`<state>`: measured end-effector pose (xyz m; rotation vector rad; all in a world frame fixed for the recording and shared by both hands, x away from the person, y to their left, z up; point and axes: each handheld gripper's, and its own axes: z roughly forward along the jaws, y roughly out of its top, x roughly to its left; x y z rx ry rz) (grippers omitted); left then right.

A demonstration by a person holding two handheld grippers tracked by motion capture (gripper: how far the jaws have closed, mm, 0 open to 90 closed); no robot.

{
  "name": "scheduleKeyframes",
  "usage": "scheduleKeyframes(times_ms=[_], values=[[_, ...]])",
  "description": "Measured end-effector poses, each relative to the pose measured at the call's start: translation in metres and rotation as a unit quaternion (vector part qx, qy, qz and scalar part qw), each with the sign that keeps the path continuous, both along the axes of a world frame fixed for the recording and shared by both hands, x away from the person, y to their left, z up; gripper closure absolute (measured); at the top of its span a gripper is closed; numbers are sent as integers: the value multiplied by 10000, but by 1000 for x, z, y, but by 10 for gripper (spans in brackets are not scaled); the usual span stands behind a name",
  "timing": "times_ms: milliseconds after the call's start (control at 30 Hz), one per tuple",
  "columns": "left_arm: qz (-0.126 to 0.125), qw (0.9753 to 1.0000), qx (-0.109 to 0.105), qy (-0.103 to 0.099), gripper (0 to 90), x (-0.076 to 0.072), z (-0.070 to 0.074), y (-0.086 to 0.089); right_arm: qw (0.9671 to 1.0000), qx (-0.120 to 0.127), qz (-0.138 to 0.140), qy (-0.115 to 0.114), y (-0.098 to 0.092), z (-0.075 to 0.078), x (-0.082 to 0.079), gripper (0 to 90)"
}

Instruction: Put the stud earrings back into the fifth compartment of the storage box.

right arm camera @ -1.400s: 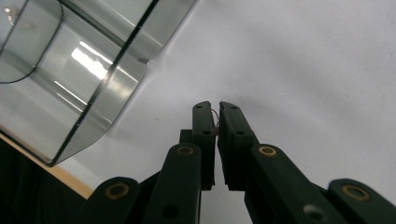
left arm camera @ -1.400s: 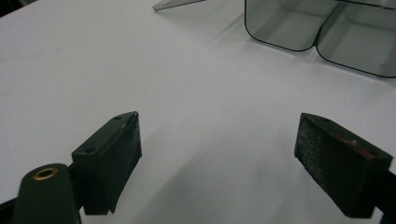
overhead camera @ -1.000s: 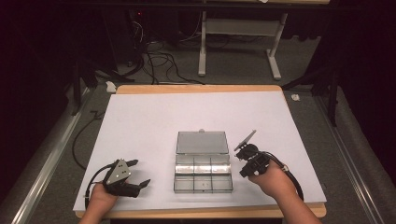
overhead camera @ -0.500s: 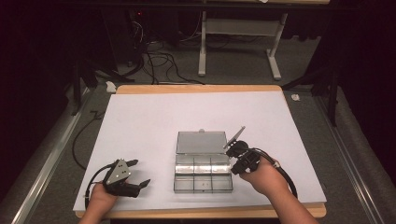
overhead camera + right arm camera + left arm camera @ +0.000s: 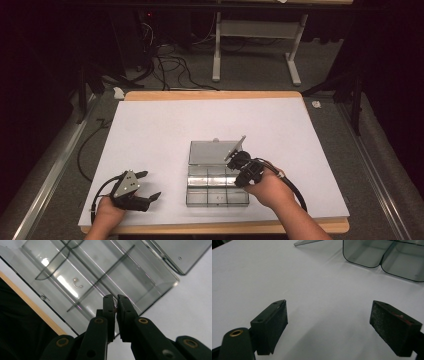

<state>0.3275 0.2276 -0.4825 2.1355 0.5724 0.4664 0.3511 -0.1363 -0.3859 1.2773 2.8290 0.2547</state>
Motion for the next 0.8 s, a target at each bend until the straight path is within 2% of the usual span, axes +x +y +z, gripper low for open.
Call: scheduleKeyframes(times_ms=[67,167,233,267,300,333,367,433,467,500,800], values=[[-2,10000,-1,-7,153,0,0,0,10000,11,-38,52,6,-1,0,864],[2,10000,-10,3,153,0,0,0,9999,34,165,11,10,-4,1,865],[2,10000,-11,5,153,0,0,0,9998,19,169,43,13,-4,1,864],[5,10000,-15,6,153,0,0,0,9995,24,311,1,14,-6,2,865],[6,10000,-15,7,153,0,0,0,9997,25,221,54,17,-6,1,864],[4,10000,-13,8,153,0,0,0,9995,37,322,10,18,-7,2,865],[4,10000,-14,8,153,0,0,0,9996,31,274,40,20,-7,1,864],[4,10000,-16,8,153,0,0,0,9993,44,380,18,21,-9,2,864],[5,10000,-17,8,153,0,0,0,9995,45,295,60,24,-9,0,865],[6,10000,-18,9,153,0,0,0,9990,63,441,16,24,-10,2,864],[6,10000,-20,15,153,0,0,0,9978,130,629,160,44,-22,-3,863]])
